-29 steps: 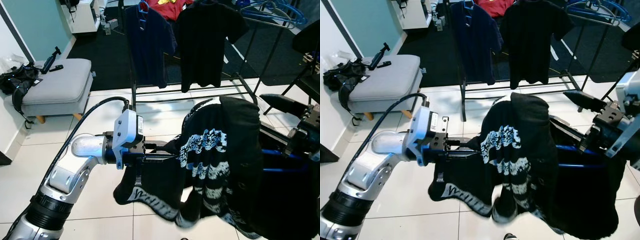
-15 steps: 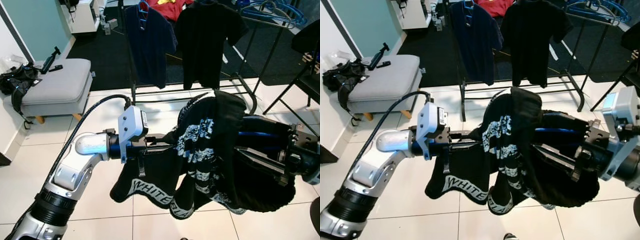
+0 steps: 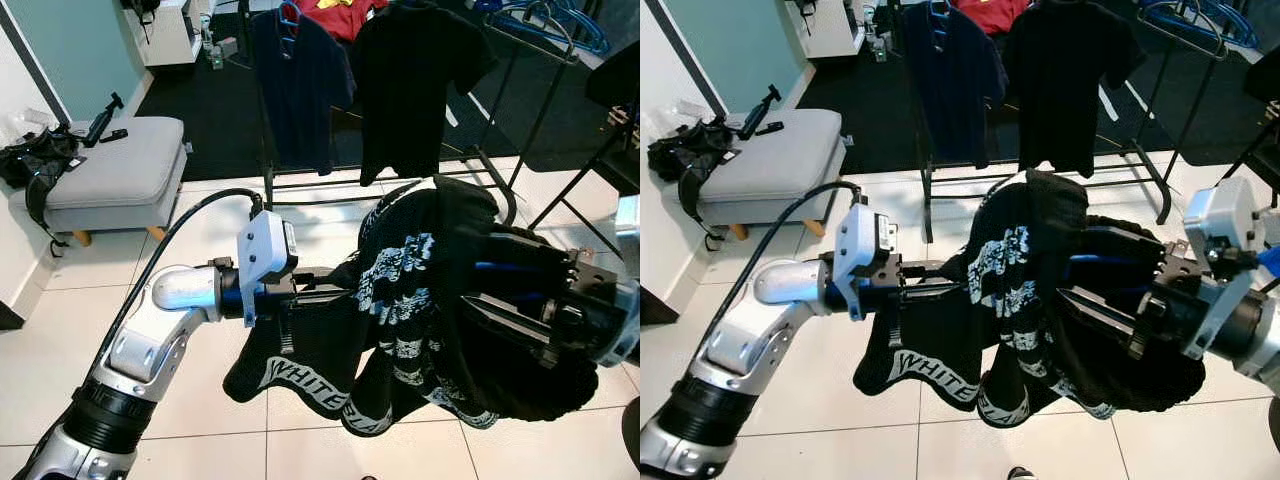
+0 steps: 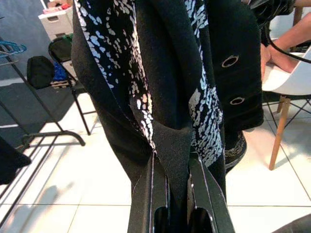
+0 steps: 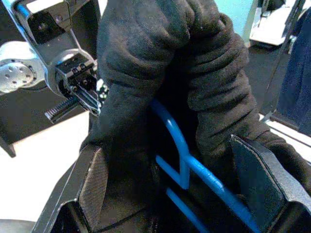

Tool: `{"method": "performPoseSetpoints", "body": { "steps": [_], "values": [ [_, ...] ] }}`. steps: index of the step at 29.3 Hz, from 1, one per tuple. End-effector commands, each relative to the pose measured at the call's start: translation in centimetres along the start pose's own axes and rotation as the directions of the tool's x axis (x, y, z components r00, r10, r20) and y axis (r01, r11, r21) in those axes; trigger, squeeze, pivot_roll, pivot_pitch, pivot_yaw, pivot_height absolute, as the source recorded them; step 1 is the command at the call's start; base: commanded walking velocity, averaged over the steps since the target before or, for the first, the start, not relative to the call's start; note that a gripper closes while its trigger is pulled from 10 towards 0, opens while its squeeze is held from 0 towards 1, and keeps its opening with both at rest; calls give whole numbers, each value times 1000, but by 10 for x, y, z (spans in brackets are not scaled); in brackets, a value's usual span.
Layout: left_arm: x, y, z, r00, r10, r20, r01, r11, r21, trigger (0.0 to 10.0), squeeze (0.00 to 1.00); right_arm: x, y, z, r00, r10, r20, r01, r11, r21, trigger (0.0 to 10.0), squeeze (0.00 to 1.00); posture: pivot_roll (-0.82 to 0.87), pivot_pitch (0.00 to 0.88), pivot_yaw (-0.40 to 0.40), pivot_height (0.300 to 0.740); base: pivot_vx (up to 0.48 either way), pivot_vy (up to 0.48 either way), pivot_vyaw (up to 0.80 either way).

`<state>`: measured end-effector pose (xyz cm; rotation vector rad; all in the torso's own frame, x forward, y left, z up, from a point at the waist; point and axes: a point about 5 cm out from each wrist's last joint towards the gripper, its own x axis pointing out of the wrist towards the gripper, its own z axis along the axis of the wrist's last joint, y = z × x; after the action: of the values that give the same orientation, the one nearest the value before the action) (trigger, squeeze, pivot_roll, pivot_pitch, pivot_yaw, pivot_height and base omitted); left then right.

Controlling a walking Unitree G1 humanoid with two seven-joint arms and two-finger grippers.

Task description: Hang hanger

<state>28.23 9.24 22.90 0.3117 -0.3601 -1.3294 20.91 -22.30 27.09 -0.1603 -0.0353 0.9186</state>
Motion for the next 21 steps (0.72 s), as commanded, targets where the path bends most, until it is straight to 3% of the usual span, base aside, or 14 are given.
{"method": "performPoseSetpoints", "body": {
  "steps": [1, 3, 4, 7, 8, 10, 11, 13, 14, 17, 18, 20, 21],
  "values": [
    [2, -6, 15, 995, -46, 90, 44, 999, 20, 10000, 0, 4, 6, -5, 999, 42, -14, -41, 999, 24, 4392, 0, -91, 167, 49, 740, 0, 0, 0],
    [2, -6, 16, 994, -55, 92, 53, 998, 20, 10000, 0, 5, 7, -6, 999, 49, -17, -49, 998, 28, 4392, 0, -91, 167, 49, 740, 0, 0, 0],
    [2, -7, 16, 994, -65, 92, 63, 998, 22, 10000, 0, 6, 12, -8, 996, 84, -35, -82, 996, 47, 1961, 0, -91, 167, 48, 740, 0, 0, 0],
    [3, -8, 16, 993, -79, 86, 76, 997, 32, 10000, 0, 6, 23, -17, 981, 172, -89, -164, 982, 95, 1961, 0, -91, 168, 45, 740, 0, 0, 0],
    [3, -9, 16, 993, -82, 83, 79, 996, 35, 10000, 0, 5, 26, -20, 975, 195, -107, -183, 976, 114, 3098, 0, -91, 168, 44, 740, 0, 0, 0],
    [3, -9, 16, 993, -85, 81, 82, 996, 38, 10000, 0, 5, 29, -23, 969, 215, -123, -199, 971, 133, 3098, 0, -91, 168, 44, 740, 0, 0, 0],
    [4, -9, 16, 993, -90, 77, 87, 995, 42, 10000, 0, 5, 30, -25, 965, 223, -137, -204, 969, 138, 4980, 0, -92, 168, 43, 740, 0, 0, 0],
    [4, -10, 15, 993, -93, 74, 90, 995, 45, 10000, 0, 5, 30, -26, 963, 226, -145, -206, 969, 140, 4980, 0, -92, 168, 43, 740, 0, 0, 0],
    [5, -10, 15, 993, -99, 72, 96, 994, 48, 10000, 0, 5, 30, -26, 963, 225, -149, -205, 969, 137, 8667, 0, -93, 167, 43, 740, 0, 0, 0],
    [7, -11, 15, 992, -112, 64, 108, 993, 57, 10000, 0, 6, 28, -26, 964, 215, -155, -196, 972, 129, 8941, 0, -93, 167, 43, 740, 0, 0, 0],
    [8, -12, 16, 991, -118, 68, 114, 992, 57, 10000, 0, 7, 27, -27, 965, 210, -157, -191, 973, 126, 4039, 0, -93, 167, 43, 740, 0, 0, 0],
    [9, -13, 16, 990, -122, 71, 118, 991, 56, 10000, 0, 7, 26, -27, 965, 207, -159, -188, 974, 124, 4039, 0, -93, 167, 43, 740, 0, 0, 0],
    [9, -13, 17, 989, -129, 77, 125, 991, 55, 10000, 0, 7, 26, -28, 966, 199, -165, -180, 976, 122, 549, 0, -93, 167, 43, 740, 0, 0, 0]
  ]
}}
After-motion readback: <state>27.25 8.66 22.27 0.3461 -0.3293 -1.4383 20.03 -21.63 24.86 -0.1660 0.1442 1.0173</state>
